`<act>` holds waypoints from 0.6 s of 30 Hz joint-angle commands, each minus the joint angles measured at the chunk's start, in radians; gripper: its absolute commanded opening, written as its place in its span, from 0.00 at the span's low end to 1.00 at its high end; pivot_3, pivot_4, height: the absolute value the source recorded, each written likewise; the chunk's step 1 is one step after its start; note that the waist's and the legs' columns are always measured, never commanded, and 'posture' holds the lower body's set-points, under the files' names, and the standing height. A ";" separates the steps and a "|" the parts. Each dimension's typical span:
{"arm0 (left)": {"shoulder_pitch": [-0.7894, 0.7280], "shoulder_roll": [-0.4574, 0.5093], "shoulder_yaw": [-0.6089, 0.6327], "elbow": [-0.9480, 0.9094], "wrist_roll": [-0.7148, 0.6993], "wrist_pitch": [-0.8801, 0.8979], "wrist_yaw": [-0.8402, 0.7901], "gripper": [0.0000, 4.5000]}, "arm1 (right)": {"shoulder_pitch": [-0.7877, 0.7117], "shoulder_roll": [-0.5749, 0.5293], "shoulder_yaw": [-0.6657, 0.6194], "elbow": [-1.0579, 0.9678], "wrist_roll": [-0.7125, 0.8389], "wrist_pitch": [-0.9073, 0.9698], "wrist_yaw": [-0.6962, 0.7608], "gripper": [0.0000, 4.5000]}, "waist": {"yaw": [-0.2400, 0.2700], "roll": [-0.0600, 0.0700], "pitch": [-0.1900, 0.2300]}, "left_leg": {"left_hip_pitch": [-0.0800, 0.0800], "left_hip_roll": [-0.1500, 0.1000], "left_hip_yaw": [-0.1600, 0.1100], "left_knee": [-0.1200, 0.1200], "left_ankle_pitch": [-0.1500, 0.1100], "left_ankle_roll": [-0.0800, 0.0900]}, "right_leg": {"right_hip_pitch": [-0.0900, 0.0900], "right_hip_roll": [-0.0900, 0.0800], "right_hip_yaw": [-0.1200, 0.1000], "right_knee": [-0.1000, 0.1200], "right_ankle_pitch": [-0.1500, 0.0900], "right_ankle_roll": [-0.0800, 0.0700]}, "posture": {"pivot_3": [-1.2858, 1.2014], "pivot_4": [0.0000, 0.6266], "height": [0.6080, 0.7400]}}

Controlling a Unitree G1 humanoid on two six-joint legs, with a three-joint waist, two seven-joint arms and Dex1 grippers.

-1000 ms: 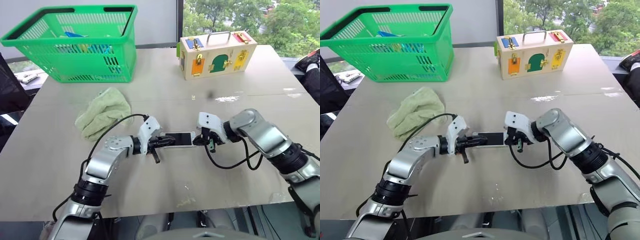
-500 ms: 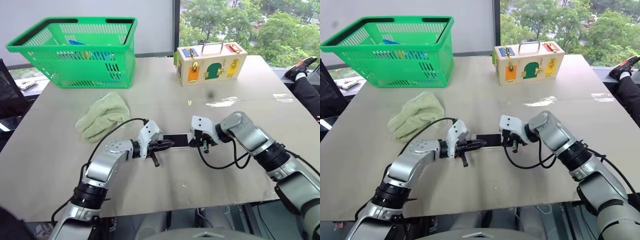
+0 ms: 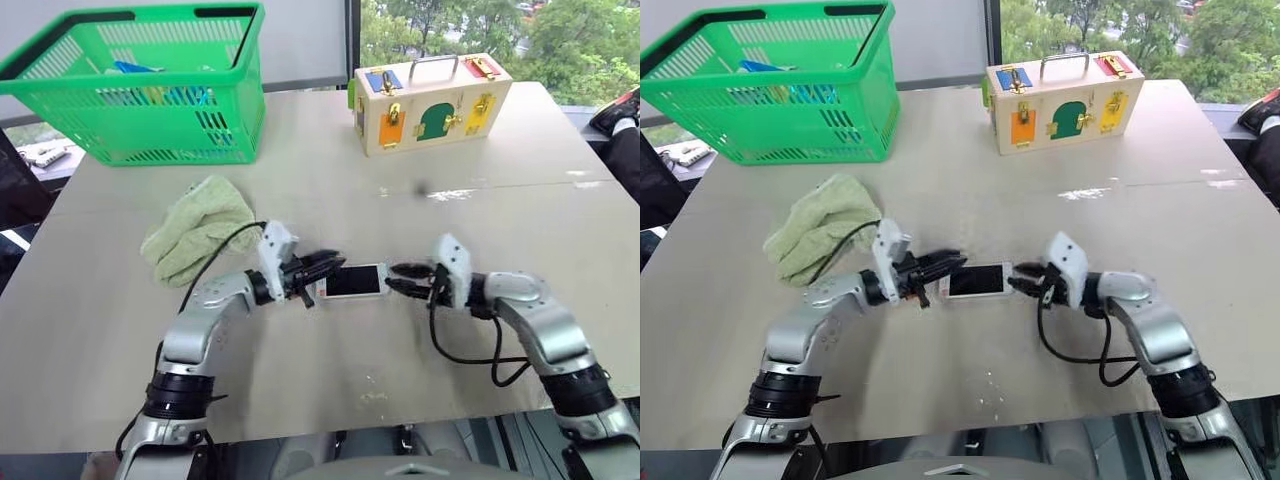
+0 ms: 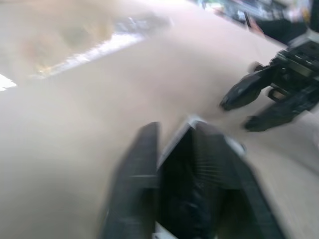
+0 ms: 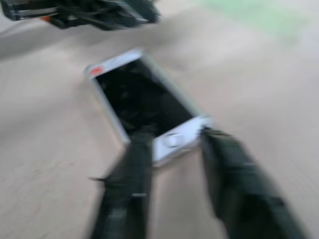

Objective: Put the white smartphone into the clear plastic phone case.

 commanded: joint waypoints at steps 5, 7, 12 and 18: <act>0.048 0.102 0.104 -0.060 -0.109 -0.012 -0.098 0.99 | 0.139 -0.140 -0.192 -0.216 0.112 0.046 -0.014 1.00 | 0.010 -0.001 0.010 | 0.000 0.000 0.000 0.000 -0.002 0.003 | 0.000 0.000 0.000 0.000 0.000 0.000 | 0.52 0.24 1.00; 0.081 0.136 0.126 -0.079 -0.125 -0.003 -0.113 0.99 | 0.190 -0.177 -0.245 -0.253 0.138 0.055 -0.016 1.00 | 0.010 -0.001 0.011 | 0.000 0.000 0.000 0.000 -0.002 0.004 | 0.000 0.000 0.000 0.000 0.000 0.000 | 0.52 0.24 1.00; 0.210 0.221 0.185 -0.145 -0.138 -0.011 -0.146 0.99 | 0.336 -0.232 -0.386 -0.329 0.186 0.064 -0.024 1.00 | 0.009 -0.001 0.013 | 0.000 0.001 0.000 0.000 -0.003 0.005 | 0.000 0.000 0.000 0.000 0.000 0.000 | 0.52 0.24 1.00; 0.360 0.273 0.239 -0.209 -0.140 -0.028 -0.153 0.99 | 0.467 -0.268 -0.497 -0.358 0.233 0.057 -0.008 1.00 | 0.011 0.000 0.014 | 0.001 0.002 0.001 0.001 -0.003 0.005 | 0.002 0.000 0.000 0.000 -0.003 -0.003 | 0.52 0.24 1.00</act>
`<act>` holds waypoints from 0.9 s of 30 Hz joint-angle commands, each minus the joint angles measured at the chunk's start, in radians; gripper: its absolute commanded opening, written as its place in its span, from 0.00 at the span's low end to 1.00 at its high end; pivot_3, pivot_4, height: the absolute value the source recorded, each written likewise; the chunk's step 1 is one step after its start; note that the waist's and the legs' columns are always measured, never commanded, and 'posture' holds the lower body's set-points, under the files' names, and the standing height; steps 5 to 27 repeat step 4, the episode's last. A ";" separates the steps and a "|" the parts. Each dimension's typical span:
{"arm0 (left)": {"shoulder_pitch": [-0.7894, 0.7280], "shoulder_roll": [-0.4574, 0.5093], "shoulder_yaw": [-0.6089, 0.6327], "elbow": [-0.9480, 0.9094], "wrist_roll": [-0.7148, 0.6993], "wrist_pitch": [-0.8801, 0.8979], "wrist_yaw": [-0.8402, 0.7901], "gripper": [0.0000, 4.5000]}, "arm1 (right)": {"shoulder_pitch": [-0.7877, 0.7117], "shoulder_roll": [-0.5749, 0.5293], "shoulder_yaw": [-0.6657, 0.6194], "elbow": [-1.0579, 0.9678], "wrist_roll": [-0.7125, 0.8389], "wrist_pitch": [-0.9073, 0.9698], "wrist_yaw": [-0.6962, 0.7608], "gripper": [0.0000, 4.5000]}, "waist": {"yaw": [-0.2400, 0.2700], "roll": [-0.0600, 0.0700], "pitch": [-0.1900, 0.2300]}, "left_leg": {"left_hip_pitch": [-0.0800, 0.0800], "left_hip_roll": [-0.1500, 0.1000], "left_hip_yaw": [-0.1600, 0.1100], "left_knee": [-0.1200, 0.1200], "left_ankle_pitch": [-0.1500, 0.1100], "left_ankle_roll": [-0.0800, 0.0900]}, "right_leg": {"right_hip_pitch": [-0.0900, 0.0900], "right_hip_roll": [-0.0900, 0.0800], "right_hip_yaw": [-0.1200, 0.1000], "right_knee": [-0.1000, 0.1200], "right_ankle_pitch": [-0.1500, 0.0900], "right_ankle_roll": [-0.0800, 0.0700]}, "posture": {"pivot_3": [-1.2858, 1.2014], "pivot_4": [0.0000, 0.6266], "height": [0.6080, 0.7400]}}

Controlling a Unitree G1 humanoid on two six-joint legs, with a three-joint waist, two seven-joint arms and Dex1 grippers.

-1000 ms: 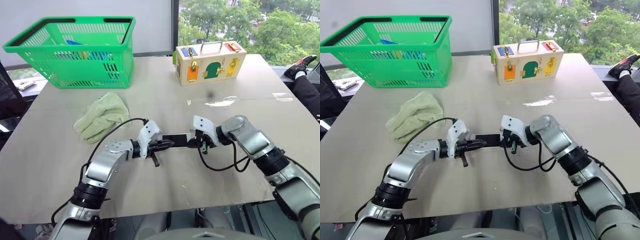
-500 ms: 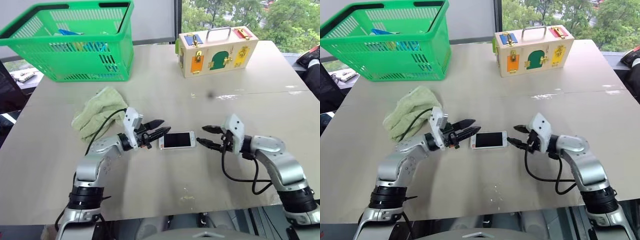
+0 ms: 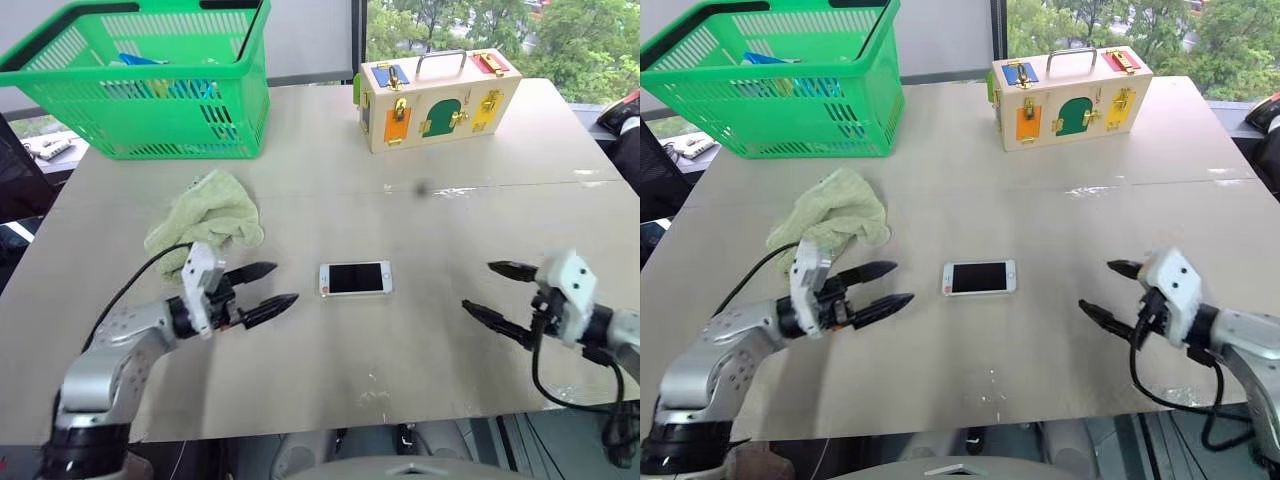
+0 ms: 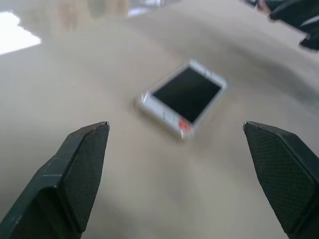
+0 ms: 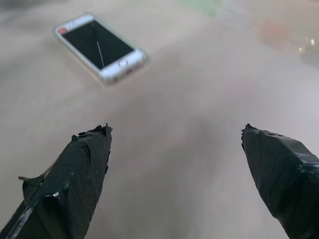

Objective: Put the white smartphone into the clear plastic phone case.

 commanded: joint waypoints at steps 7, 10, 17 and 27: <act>0.062 0.017 0.068 -0.057 -0.027 -0.018 0.008 0.99 | 0.081 -0.020 -0.080 -0.047 0.034 -0.031 0.005 1.00 | 0.002 0.000 0.000 | 0.001 0.001 0.000 0.002 -0.002 -0.004 | 0.001 0.000 -0.001 0.000 -0.002 0.003 | 0.52 0.24 1.00; 0.062 0.017 0.068 -0.057 -0.027 -0.018 0.008 0.99 | 0.081 -0.020 -0.080 -0.047 0.034 -0.031 0.005 1.00 | 0.002 0.000 0.000 | 0.001 0.001 0.000 0.002 -0.002 -0.004 | 0.001 0.000 -0.001 0.000 -0.002 0.003 | 0.52 0.24 1.00; 0.062 0.017 0.068 -0.057 -0.027 -0.018 0.008 0.99 | 0.081 -0.020 -0.080 -0.047 0.034 -0.031 0.005 1.00 | 0.002 0.000 0.000 | 0.001 0.001 0.000 0.002 -0.002 -0.004 | 0.001 0.000 -0.001 0.000 -0.002 0.003 | 0.52 0.24 1.00; 0.062 0.017 0.068 -0.057 -0.027 -0.018 0.008 0.99 | 0.081 -0.020 -0.080 -0.047 0.034 -0.031 0.005 1.00 | 0.002 0.000 0.000 | 0.001 0.001 0.000 0.002 -0.002 -0.004 | 0.001 0.000 -0.001 0.000 -0.002 0.003 | 0.52 0.24 1.00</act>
